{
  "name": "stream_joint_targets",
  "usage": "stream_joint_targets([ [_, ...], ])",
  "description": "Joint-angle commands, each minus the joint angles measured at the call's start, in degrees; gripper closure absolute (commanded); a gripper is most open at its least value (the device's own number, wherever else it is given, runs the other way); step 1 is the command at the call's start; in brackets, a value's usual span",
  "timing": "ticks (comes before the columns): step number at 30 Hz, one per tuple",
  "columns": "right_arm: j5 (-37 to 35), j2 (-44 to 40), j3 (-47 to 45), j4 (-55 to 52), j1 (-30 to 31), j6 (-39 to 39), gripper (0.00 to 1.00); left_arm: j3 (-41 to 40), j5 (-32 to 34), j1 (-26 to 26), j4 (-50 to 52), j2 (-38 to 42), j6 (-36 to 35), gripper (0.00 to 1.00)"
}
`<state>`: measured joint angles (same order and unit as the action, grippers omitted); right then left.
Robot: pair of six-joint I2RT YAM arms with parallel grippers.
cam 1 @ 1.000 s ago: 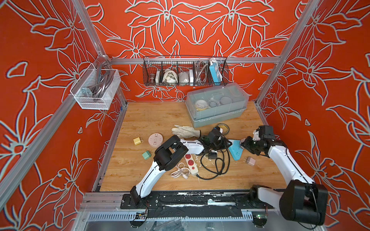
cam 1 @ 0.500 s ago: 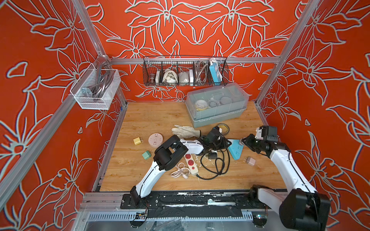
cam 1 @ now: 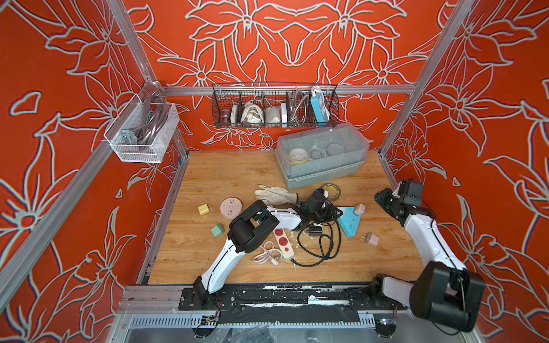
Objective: Pull the plug off the socket
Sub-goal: Place the plug at the center of the board, then remove the plug from the socket.
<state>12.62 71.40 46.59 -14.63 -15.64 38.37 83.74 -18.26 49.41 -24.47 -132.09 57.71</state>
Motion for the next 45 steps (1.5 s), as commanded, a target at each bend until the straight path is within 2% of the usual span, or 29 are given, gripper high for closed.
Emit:
stream_joint_targets([
  [1, 2.1, 4.7, 1.4, 3.9, -1.6, 0.3, 0.98, -3.5, 3.9, -0.6, 20.3, -6.7, -6.1, 0.95],
  [11, 4.0, 14.3, -0.6, 7.8, -3.7, 2.3, 0.87, -1.9, 3.6, -0.6, 20.9, -7.0, -6.6, 0.94],
  [22, -1.7, 14.7, 0.4, 1.4, -4.7, 3.3, 0.53, -1.3, 3.1, -0.5, 20.7, -7.5, -6.2, 0.93],
  [26, -3.2, 13.1, 1.3, -2.2, -4.8, 2.2, 0.43, -1.4, 3.3, -0.5, 20.7, -7.2, -6.1, 0.93],
  [32, -3.6, 6.9, 2.1, -6.9, -4.7, -0.7, 0.37, -1.0, 3.4, -0.5, 21.0, -7.2, -6.0, 0.93],
  [38, 2.5, 1.5, 3.2, -10.6, -3.0, -4.7, 0.32, 0.0, 4.4, -0.1, 21.8, -7.3, -6.4, 0.93],
  [45, 3.6, -1.0, 2.7, -13.1, 0.8, -6.9, 0.32, 1.5, 4.3, 0.2, 22.2, -7.8, -6.4, 0.93],
])
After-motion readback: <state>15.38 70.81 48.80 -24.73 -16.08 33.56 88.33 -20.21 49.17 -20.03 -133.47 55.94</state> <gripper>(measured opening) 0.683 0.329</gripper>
